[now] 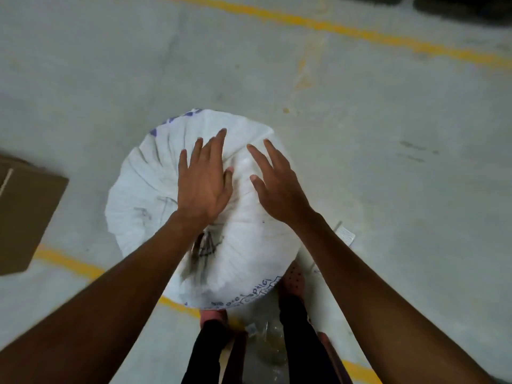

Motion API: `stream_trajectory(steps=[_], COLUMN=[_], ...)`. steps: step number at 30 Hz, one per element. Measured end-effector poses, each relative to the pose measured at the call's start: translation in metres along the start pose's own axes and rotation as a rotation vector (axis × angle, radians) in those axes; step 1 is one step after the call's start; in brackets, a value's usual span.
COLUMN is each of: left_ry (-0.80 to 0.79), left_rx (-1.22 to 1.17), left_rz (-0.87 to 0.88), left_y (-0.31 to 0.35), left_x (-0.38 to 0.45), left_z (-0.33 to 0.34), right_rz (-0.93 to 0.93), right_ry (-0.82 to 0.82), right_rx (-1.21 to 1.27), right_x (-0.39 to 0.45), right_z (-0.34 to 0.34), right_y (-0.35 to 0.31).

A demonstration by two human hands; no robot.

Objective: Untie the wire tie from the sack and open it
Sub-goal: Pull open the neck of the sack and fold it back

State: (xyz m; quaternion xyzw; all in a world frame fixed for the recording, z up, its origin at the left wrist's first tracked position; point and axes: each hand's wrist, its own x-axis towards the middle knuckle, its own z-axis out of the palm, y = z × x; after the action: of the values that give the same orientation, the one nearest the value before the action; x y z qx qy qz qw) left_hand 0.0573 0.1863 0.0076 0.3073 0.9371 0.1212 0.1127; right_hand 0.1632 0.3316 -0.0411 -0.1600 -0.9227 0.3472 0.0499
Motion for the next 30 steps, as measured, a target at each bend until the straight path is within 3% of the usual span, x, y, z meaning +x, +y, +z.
stream_trajectory(steps=[8, 15, 20, 25, 30], left_ry=[-0.038, -0.160, -0.148, -0.113, -0.114], left_rx=[-0.045, -0.150, -0.279, -0.597, -0.663], left_rz=[-0.159, -0.193, -0.166, -0.189, -0.138], left_y=[-0.113, -0.163, -0.181, -0.187, -0.185], left_x=[-0.074, -0.099, -0.092, -0.084, -0.077], left_z=[-0.011, 0.000, 0.005, 0.005, 0.005], right_rz=[-0.022, 0.043, -0.001, 0.127, 0.223], right_ry=[-0.226, -0.261, -0.164, -0.017, -0.004], right_rx=[0.007, -0.035, -0.051, 0.148, 0.302], right_x=[-0.016, -0.034, -0.031, -0.016, -0.002], right_z=[0.072, 0.110, 0.129, 0.121, 0.103], right_y=[-0.081, -0.111, -0.112, -0.113, -0.082])
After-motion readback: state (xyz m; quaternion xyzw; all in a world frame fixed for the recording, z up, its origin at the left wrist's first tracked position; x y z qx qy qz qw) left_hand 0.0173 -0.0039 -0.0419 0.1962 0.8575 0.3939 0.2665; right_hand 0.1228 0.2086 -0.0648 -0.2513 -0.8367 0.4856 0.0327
